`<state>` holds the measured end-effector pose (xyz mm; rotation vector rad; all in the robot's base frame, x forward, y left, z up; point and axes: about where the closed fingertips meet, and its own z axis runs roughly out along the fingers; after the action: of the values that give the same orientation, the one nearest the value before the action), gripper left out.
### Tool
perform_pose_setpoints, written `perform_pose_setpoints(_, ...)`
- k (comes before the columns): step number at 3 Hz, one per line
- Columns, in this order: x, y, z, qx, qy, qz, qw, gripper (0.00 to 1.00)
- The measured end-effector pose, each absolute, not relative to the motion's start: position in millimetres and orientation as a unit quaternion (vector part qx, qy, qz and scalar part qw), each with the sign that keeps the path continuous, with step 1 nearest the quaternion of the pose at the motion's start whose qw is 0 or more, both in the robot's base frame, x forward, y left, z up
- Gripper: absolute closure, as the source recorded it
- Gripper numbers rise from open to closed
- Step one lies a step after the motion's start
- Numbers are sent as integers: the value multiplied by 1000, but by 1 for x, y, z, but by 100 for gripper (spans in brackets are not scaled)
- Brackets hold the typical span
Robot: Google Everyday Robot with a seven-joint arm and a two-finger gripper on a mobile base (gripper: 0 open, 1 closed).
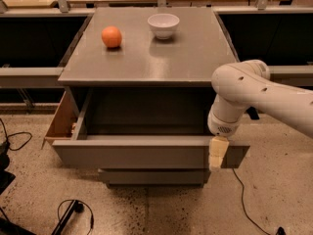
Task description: Open top drawer
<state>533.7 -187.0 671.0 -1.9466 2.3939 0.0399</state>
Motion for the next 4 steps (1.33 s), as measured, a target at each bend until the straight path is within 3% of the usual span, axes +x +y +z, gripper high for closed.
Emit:
perform_pose_setpoints(1,502,-188,668,-630,776,29,9,17)
perform_pose_setpoints(2,431,-185,673,-621,780,66,-33,48)
perform_pose_setpoints(4,431,-185,681,-621,780,66,-33,94)
